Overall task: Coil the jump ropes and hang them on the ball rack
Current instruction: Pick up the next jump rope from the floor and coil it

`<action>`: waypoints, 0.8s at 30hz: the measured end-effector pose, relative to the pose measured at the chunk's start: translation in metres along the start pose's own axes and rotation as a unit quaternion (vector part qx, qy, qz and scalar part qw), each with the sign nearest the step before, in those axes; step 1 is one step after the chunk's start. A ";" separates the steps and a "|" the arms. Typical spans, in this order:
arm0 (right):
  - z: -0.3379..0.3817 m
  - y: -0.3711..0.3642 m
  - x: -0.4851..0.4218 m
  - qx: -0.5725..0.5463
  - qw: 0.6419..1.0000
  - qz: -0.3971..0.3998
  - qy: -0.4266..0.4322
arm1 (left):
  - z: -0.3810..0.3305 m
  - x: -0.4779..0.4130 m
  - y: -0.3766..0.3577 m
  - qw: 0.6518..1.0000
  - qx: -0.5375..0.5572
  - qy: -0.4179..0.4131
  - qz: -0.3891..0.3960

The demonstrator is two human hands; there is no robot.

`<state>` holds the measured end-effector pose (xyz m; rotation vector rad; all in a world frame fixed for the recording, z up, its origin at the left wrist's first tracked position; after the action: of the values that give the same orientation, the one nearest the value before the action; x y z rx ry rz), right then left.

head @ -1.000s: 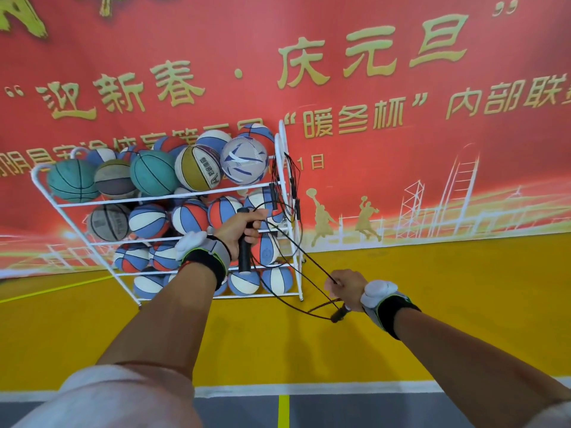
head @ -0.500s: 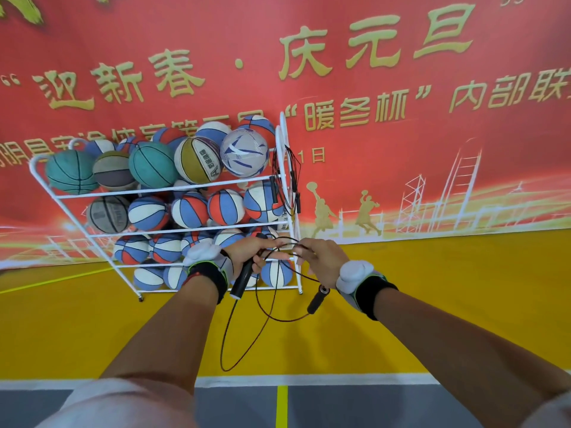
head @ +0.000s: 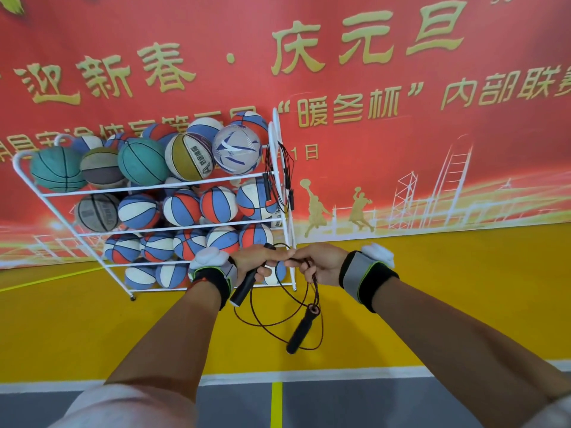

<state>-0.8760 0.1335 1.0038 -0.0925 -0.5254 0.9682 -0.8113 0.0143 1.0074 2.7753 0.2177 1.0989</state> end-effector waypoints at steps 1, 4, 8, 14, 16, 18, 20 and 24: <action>-0.001 0.000 0.001 -0.015 1.000 0.011 -0.008 | 0.002 0.000 -0.001 1.000 -0.010 0.003 0.005; -0.006 0.002 0.005 -0.027 0.999 0.031 -0.025 | 0.004 0.001 -0.002 0.997 -0.071 0.017 -0.012; -0.008 0.016 0.005 -0.086 0.996 -0.016 -0.001 | 0.005 -0.002 0.003 0.995 -0.088 0.011 -0.039; -0.024 0.046 0.007 0.160 0.985 -0.058 -0.014 | -0.005 0.003 0.009 0.997 0.070 -0.014 -0.043; -0.037 0.047 0.006 0.171 0.983 -0.053 -0.035 | -0.009 0.004 0.011 0.995 0.078 -0.020 -0.054; -0.048 0.043 0.004 0.131 0.989 -0.048 -0.040 | -0.014 0.007 0.011 0.995 0.089 -0.027 -0.048; -0.056 0.035 0.004 0.102 0.994 -0.027 -0.034 | -0.018 0.008 0.013 0.993 0.103 -0.032 -0.045; -0.062 0.018 -0.002 0.130 0.992 0.007 0.003 | -0.020 0.008 0.019 0.990 0.130 -0.035 -0.045</action>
<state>-0.8615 0.1523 0.9434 0.1343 -0.3906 1.0423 -0.8183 -0.0011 1.0308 2.9899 0.5074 1.0139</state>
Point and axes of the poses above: each hand's wrist, its own x-axis away from the middle knuckle, its own y-axis out of the back of the hand, z = x × y, the point moved 7 cm from there along -x, towards the middle knuckle, and after that the axes turned 10 degrees about y, right-handed, at the moved point
